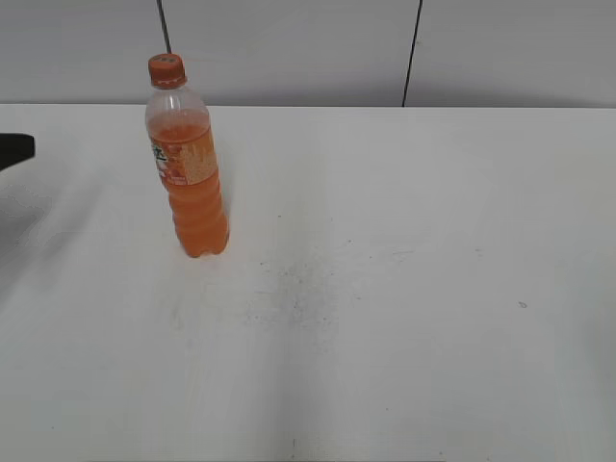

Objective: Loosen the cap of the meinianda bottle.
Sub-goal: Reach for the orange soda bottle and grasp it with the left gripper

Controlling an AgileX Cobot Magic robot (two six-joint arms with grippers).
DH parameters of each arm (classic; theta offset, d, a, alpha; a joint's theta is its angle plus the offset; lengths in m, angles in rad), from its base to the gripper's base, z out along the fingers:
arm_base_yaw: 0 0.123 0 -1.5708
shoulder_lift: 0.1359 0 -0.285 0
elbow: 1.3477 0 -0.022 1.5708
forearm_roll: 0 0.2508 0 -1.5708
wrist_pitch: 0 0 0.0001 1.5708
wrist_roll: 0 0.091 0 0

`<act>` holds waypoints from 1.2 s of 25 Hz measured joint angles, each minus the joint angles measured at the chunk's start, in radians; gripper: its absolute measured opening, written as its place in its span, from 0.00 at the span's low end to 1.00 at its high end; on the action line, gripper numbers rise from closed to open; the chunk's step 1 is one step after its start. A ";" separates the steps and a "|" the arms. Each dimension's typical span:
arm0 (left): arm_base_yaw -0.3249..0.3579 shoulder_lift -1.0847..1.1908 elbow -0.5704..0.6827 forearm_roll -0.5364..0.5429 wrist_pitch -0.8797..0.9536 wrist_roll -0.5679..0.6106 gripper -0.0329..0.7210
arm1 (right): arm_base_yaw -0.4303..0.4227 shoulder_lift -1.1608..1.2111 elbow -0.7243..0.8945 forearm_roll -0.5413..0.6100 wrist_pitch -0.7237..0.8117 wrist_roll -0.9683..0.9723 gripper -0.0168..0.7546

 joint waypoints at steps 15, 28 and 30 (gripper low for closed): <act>-0.133 0.415 -0.306 0.319 -0.244 0.058 0.74 | 0.000 0.000 0.000 0.000 0.000 0.000 0.70; -0.312 0.496 -0.430 0.246 -0.247 0.102 0.75 | 0.000 0.000 0.000 0.000 0.000 0.000 0.70; -0.319 0.511 -0.432 0.234 -0.251 0.110 0.75 | 0.000 0.000 0.000 0.000 0.000 0.000 0.70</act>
